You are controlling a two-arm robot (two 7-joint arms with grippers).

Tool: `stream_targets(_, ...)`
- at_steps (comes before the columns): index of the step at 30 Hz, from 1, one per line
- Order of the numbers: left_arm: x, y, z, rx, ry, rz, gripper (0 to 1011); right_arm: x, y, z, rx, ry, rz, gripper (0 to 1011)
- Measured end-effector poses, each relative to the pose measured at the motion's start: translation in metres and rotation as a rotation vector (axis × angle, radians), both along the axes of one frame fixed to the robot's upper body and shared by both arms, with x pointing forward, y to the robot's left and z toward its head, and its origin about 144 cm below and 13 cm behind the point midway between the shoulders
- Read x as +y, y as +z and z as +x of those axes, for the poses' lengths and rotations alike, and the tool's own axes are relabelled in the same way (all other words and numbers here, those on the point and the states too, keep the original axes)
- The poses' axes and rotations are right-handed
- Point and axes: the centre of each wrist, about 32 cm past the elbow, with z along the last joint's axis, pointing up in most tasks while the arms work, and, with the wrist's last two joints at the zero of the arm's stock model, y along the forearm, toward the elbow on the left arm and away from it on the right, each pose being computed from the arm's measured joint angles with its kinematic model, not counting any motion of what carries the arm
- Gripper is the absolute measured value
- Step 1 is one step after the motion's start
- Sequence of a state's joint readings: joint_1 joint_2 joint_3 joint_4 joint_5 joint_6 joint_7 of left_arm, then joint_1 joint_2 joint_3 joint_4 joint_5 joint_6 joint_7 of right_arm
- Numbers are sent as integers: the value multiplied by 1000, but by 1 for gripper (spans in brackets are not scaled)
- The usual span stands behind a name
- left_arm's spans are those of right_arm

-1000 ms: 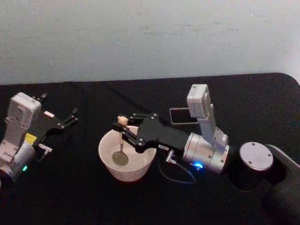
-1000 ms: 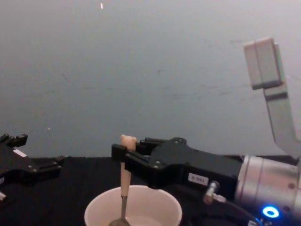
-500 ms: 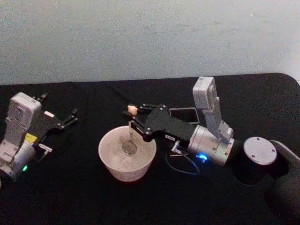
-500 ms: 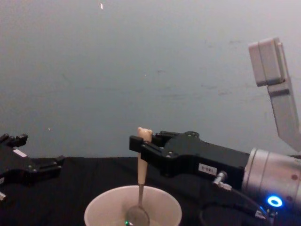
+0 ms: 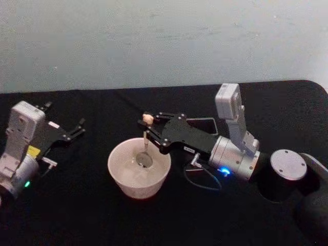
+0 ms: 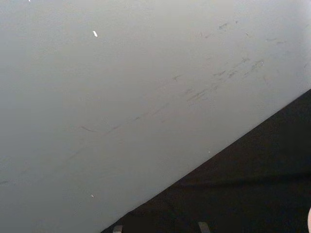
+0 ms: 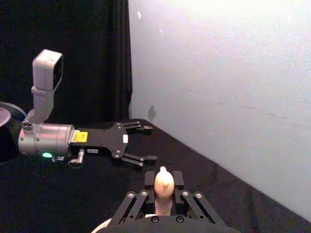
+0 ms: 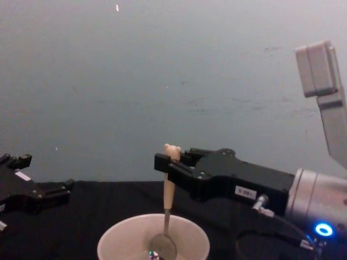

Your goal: Pick up the stirring spoon with one hand, stir inside the cup, then place it back in its original position.

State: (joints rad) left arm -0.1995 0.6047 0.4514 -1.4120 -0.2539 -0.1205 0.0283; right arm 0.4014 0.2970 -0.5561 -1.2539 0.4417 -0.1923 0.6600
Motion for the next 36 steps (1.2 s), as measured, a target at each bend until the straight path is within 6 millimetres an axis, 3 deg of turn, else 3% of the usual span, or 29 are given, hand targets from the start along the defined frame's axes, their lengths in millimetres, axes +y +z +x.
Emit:
stream_targets(4, 0, 0, 0, 0, 0, 0, 1001, -3, 6, -1, -23, 11, 1, 212)
stream_targets(18, 0, 0, 0, 0, 0, 0, 1001, -29, 53, -5, -203, 46, 45, 212)
stream_targets(24, 0, 0, 0, 0, 0, 0, 1001, -49, 71, -7, -259, 18, 79, 212)
stream_targets(36, 0, 0, 0, 0, 0, 0, 1001, -85, 81, -13, -294, -56, 76, 212)
